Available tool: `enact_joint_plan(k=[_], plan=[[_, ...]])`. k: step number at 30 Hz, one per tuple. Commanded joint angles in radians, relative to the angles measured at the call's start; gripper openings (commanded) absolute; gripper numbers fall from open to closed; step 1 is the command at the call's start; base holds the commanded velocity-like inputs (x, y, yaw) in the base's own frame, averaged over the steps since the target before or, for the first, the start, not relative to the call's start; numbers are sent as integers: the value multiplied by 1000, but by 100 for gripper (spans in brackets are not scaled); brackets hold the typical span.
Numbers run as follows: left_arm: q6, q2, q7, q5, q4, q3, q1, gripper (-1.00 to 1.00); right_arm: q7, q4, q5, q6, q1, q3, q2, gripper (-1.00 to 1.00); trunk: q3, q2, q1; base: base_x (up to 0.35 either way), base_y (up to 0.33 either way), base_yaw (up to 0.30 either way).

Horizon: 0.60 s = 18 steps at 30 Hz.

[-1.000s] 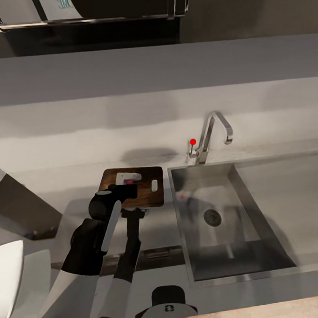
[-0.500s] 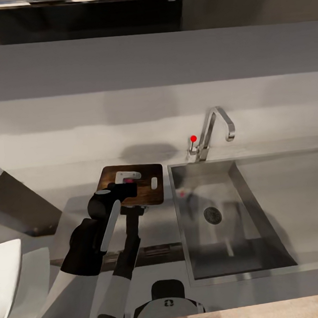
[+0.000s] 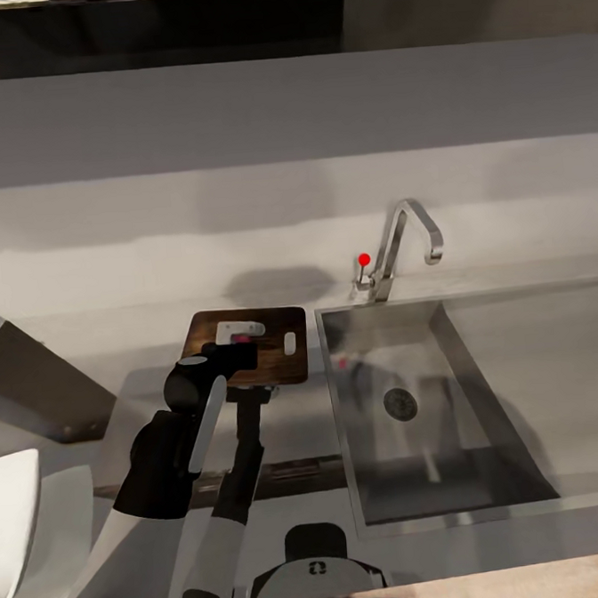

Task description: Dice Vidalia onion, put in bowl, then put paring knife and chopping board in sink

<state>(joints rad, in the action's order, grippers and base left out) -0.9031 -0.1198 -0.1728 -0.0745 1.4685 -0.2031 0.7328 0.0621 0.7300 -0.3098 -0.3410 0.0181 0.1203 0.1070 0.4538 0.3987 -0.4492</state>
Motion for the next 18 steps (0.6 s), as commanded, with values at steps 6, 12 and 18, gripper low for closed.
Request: enact_joint_plan(k=[6,12,18], plan=[[-5,0,-7,-8,-20,-1,0,-100,7,2,-8,-3,0,7,2,100,-8,1,-1,0,0,0],[-5,0,-7,-8,-20,-1,0,-100,7,2,-8,-3,0,7,2,100,-17,1,-1,0,0,0],[-5,0,-7,-8,-20,-1,0,-100,7,2,-8,-3,0,7,2,100,-25,1,-1,0,0,0]])
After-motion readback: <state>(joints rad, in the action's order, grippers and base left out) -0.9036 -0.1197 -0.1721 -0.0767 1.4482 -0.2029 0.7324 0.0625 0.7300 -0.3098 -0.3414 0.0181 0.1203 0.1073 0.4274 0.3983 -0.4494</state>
